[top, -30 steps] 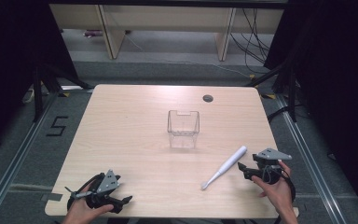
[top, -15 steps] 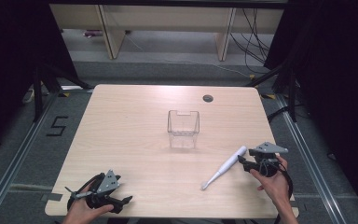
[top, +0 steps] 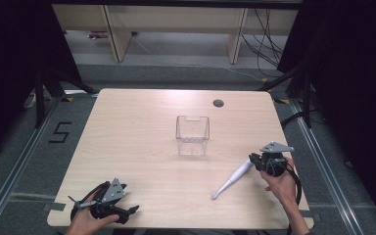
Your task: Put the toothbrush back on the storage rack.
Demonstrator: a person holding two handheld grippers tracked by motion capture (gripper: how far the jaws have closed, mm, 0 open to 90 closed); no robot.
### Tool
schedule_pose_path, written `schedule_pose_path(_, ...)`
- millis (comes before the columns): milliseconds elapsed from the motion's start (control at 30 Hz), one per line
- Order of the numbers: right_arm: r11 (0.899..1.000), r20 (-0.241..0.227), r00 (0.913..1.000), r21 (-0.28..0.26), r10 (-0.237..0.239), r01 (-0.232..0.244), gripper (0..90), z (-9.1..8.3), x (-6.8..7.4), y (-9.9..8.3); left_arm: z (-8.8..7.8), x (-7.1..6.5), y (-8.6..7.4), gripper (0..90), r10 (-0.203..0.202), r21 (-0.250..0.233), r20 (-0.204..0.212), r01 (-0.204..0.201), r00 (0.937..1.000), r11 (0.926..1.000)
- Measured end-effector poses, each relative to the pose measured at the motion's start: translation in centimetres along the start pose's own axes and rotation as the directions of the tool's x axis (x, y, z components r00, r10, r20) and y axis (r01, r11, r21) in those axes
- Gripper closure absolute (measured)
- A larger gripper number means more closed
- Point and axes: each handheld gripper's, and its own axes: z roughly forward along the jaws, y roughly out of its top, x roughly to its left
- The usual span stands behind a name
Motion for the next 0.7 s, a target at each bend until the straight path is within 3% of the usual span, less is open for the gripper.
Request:
schedule_pose_path(67, 1.000, -0.005, 0.9998, 0.004, -0.019, 0.019, 87.6, 0.5, -0.1, 0.1, 0.1, 0.0, 0.0, 16.2, -0.023, -0.025, 0.005, 0.023, 0.9997, 0.9994)
schedule_pose_path(367, 0.999, 0.002, 0.9997, 0.033, -0.022, 0.022, 90.0, 2.1, -0.5, 0.7, 0.1, 0.0, 0.0, 16.2, -0.001, -0.019, 0.000, 0.001, 1.0000, 0.9998)
schedule_pose_path(533, 0.998, 0.006, 0.9997, 0.061, 0.024, -0.024, 90.0, 2.2, -0.6, 0.8, 0.2, 0.0, 0.0, 16.2, -0.006, -0.016, 0.004, 0.006, 1.0000, 0.9998)
schedule_pose_path(567, 0.999, 0.008, 0.9999, 0.050, -0.009, 0.008, 90.0, 2.4, -0.9, 0.8, 0.3, -0.1, 0.0, 16.2, -0.010, -0.021, 0.010, 0.010, 0.9999, 0.9997)
schedule_pose_path(700, 0.997, 0.003, 1.0000, 0.074, 0.002, -0.002, 90.0, 2.7, -1.0, 0.7, 0.2, 0.0, 0.0, 16.2, -0.004, -0.018, 0.004, 0.004, 1.0000, 0.9998)
